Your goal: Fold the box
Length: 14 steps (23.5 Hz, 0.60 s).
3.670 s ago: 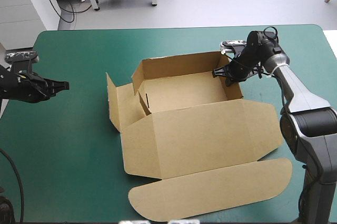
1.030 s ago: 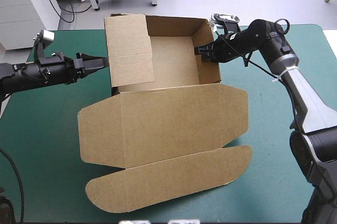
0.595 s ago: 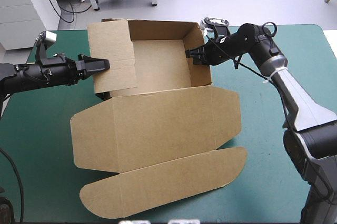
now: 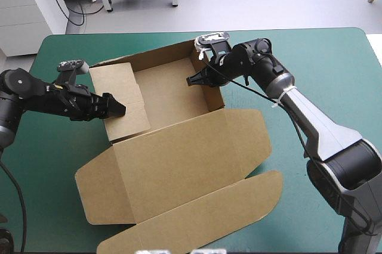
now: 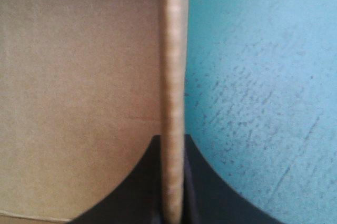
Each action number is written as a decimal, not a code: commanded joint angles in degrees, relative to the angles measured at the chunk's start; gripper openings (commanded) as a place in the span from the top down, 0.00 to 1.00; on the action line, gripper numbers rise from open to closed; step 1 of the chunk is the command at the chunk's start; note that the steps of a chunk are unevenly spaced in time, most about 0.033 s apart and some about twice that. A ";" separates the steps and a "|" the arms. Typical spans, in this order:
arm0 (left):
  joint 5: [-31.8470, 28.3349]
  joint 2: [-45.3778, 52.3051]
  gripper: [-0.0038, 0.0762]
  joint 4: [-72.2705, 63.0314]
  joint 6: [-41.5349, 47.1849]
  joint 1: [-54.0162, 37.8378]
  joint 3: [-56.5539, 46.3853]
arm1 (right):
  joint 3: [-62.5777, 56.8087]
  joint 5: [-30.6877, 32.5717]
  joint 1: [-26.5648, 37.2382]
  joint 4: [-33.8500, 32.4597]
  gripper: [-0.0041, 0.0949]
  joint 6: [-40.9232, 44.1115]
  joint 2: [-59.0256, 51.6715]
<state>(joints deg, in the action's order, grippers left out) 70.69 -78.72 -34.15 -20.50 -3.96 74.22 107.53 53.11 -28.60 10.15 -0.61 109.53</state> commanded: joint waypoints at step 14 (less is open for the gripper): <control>-8.95 1.68 0.93 14.95 24.57 7.15 1.68 | 1.70 -1.81 -1.04 1.65 0.97 4.99 -3.43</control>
<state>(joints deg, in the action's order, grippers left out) 63.94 -78.72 -18.97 1.41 1.91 74.22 107.53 53.85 -29.44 8.95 3.36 109.53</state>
